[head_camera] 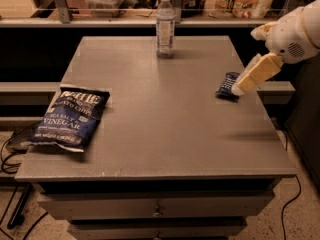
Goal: Move rxbar blueberry near blue chip bag
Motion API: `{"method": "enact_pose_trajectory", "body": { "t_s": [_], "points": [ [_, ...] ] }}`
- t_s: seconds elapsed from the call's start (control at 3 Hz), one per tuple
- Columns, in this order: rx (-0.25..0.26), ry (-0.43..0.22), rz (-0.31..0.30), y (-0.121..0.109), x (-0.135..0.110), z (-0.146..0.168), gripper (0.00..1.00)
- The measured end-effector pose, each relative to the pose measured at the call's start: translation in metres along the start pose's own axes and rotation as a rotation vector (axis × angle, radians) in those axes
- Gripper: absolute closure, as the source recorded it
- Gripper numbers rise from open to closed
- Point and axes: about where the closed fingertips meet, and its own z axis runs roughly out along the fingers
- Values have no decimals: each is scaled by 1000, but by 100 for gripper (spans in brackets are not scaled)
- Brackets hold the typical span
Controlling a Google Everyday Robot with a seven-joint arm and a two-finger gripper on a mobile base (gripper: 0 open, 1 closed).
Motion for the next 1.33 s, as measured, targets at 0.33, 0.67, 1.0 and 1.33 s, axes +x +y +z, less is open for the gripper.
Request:
{"method": "enact_pose_trajectory", "body": {
  "t_s": [0.33, 0.67, 1.0, 1.33],
  "points": [
    [-8, -6, 26, -17, 9, 27, 0],
    [-16, -2, 50, -31, 20, 48, 0],
    [-54, 20, 84, -42, 38, 80, 0],
    [-80, 43, 110, -46, 50, 98, 0]
  ]
}}
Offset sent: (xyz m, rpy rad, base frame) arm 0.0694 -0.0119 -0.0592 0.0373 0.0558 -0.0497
